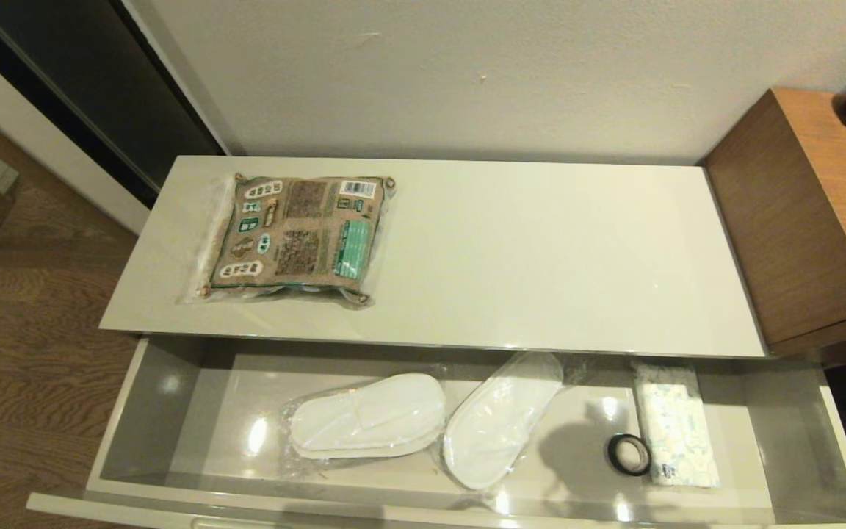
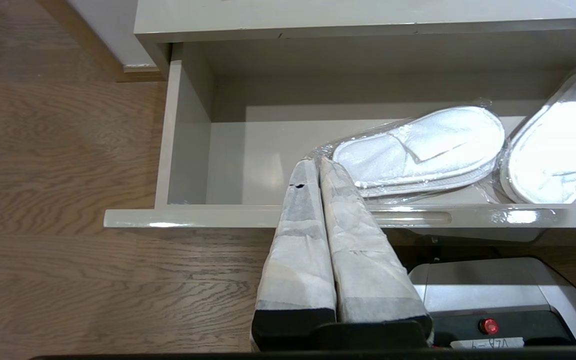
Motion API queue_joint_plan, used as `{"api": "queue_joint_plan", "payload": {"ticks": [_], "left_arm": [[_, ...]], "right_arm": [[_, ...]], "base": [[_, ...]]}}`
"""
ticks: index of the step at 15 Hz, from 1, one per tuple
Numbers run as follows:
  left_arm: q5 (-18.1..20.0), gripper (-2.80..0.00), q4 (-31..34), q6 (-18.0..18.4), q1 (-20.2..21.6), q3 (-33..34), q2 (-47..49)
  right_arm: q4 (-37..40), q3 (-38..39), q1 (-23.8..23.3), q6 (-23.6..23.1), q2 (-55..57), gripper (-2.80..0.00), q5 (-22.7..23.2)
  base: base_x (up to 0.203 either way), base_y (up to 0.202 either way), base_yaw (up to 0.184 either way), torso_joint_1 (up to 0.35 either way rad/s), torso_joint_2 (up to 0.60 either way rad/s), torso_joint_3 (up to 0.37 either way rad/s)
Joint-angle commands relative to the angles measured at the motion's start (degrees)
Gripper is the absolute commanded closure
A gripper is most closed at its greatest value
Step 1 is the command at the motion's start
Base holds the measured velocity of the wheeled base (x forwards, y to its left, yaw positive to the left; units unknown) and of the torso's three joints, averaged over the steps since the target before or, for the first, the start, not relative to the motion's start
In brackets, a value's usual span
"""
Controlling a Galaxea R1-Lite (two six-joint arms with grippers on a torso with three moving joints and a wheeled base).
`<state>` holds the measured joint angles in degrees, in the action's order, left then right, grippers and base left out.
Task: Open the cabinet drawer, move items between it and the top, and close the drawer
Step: Pick up the solid drinks on the table
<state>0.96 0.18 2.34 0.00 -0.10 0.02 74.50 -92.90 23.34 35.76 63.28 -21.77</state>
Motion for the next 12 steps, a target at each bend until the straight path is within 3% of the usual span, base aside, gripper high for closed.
{"api": "queue_joint_plan", "payload": {"ticks": [1, 2, 4, 6, 8, 10, 12], "left_arm": [[0.0, 0.00, 0.0, 0.0, 0.0, 0.0, 0.1], [0.0, 0.00, 0.0, 0.0, 0.0, 0.0, 0.1], [0.0, 0.00, 0.0, 0.0, 0.1, 0.0, 0.1], [0.0, 0.00, 0.0, 0.0, 0.0, 0.0, 0.1], [0.0, 0.00, 0.0, 0.0, 0.1, 0.0, 0.1], [0.0, 0.00, 0.0, 0.0, 0.0, 0.0, 0.1], [0.0, 0.00, 0.0, 0.0, 0.1, 0.0, 0.1]], "right_arm": [[12.1, -2.8, -4.5, 1.7, -10.1, 0.00, -0.3], [12.6, -3.2, -7.0, 0.5, -12.9, 0.00, 0.2], [13.0, -2.6, -14.3, -7.3, -18.9, 0.00, 4.3], [13.1, 0.8, -24.5, -19.4, -25.8, 0.00, 10.8], [13.1, 10.7, -27.9, -29.5, -33.4, 0.00, 13.1], [10.2, 24.3, -29.4, -36.0, -40.1, 0.00, 11.4], [-0.8, 35.7, -30.2, -40.0, -45.3, 0.00, 7.3]], "base": [[0.000, 0.000, 0.000, 0.000, 0.00, 0.000], [0.000, 0.000, 0.000, 0.000, 0.00, 0.000], [0.000, 0.000, 0.000, 0.000, 0.00, 0.000], [0.000, 0.000, 0.000, 0.000, 0.00, 0.000], [0.000, 0.000, 0.000, 0.000, 0.00, 0.000], [0.000, 0.000, 0.000, 0.000, 0.00, 0.000], [0.000, 0.000, 0.000, 0.000, 0.00, 0.000]]}}
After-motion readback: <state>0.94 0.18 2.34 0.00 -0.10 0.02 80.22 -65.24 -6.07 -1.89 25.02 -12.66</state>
